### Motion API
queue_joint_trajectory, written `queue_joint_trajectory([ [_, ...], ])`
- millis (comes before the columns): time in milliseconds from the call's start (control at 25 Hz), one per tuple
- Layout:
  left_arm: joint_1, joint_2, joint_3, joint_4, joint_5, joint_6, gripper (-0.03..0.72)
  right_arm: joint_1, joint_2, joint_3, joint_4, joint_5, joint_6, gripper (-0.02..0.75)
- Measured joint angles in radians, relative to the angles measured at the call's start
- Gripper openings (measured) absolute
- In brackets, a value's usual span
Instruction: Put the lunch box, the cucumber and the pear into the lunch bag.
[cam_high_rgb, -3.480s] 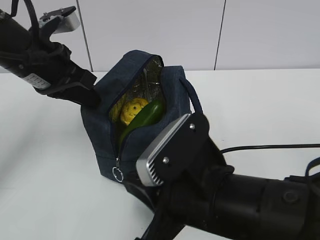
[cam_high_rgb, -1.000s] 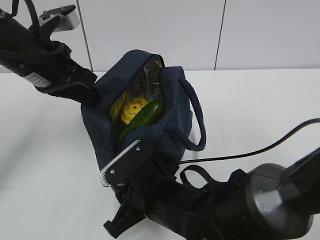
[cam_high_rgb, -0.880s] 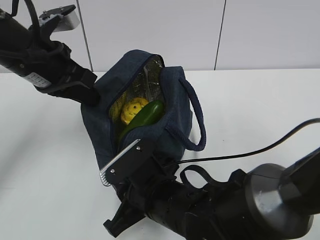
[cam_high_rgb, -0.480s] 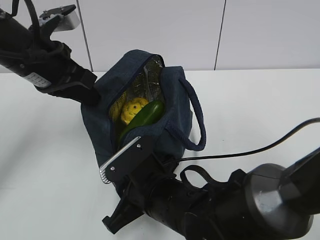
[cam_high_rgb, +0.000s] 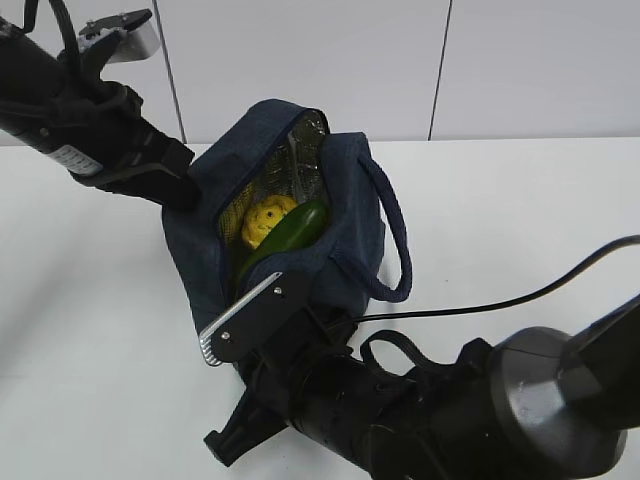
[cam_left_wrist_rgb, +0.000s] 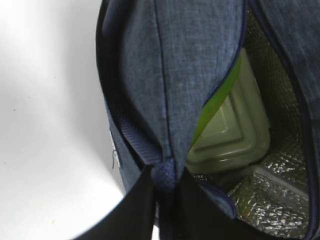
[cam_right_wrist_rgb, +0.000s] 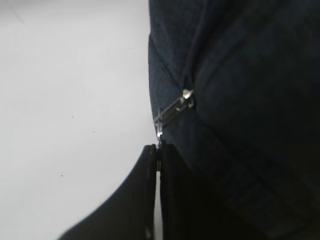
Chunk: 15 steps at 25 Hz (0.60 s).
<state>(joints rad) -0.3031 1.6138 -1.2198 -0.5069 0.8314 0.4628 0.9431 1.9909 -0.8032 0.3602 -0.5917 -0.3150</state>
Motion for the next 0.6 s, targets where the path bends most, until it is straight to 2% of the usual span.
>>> queue_joint_trajectory([
  [360, 0.000, 0.000, 0.000, 0.000, -0.005, 0.000, 0.018, 0.000, -0.021, 0.000, 0.013, 0.032, -0.020, 0.000],
  [600, 0.000, 0.000, 0.000, 0.002, -0.015, 0.000, 0.018, 0.000, -0.094, 0.000, 0.148, 0.089, -0.173, 0.000],
])
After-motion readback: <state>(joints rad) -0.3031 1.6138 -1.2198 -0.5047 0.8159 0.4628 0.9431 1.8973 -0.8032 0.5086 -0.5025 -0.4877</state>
